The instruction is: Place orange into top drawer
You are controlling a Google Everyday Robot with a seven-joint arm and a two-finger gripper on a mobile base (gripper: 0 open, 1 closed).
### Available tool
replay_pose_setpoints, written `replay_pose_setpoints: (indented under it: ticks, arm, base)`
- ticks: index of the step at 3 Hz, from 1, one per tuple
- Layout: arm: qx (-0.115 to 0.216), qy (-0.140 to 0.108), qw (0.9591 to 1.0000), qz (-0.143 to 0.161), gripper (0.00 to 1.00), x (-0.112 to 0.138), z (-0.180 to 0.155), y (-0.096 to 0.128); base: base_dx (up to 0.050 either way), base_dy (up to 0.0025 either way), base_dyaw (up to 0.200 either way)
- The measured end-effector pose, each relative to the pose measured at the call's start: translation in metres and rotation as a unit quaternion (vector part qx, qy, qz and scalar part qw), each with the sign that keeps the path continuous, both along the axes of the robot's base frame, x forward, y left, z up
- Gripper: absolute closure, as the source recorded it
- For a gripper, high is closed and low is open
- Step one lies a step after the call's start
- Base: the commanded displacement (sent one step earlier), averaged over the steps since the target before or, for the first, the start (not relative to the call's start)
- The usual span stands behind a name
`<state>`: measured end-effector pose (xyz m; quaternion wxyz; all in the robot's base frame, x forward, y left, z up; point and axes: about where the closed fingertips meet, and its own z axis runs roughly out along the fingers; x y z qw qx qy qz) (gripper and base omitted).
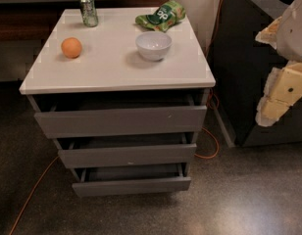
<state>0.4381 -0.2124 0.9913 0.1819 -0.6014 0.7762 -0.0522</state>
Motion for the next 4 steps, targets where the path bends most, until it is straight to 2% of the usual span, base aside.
replay_pose_setpoints:
  ticks: [1, 2, 3, 4]
  arm:
    - [0.0, 0.0, 1.0, 0.0, 0.0, 0.0, 0.0, 0.0]
    - [0.008, -0.006, 0.9999, 0.012, 0.0, 0.012, -0.011, 0.006]
    - [0.021, -0.01, 0.9989, 0.04, 0.0, 0.028, -0.029, 0.019]
    - [0.022, -0.007, 0.9954, 0.093, 0.0, 0.047, -0.058, 0.041]
  base:
    - [0.0, 0.0, 0.0]
    - [0.0, 0.0, 0.0]
    - [0.0, 0.0, 0.0]
    - [0.0, 0.0, 0.0]
